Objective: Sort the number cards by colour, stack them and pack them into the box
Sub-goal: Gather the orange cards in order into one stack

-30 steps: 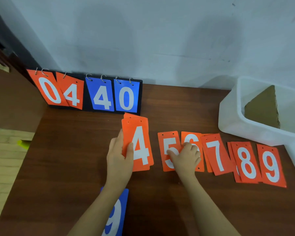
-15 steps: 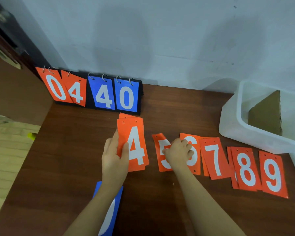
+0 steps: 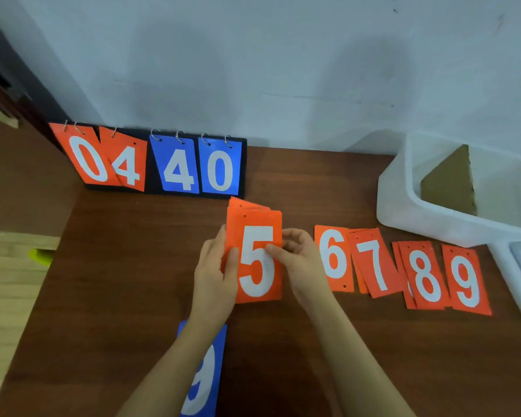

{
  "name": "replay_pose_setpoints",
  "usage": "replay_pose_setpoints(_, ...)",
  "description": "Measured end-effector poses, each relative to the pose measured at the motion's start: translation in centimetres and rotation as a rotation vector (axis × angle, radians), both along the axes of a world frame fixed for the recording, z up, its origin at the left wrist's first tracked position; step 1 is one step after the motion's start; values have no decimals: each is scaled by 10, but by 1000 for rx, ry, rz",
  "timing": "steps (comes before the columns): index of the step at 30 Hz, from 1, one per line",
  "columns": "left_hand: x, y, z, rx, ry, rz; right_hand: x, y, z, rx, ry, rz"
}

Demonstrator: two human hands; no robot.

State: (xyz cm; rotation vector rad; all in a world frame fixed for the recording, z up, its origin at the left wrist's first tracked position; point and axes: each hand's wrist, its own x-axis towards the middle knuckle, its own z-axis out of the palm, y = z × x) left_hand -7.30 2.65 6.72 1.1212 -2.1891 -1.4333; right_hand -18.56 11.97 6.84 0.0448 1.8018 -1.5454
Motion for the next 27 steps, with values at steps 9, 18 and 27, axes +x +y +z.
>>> replay_pose_setpoints(9,-6,-6,6,35,-16,9,-22,43,-47,670,482,-136)
replay_pose_setpoints(18,-30,19,4,-13,-23,20,-29,85,-82,954,732,176)
replay_pose_setpoints(27,-50,62,1,33,-56,132,-61,78,-71,896,410,233)
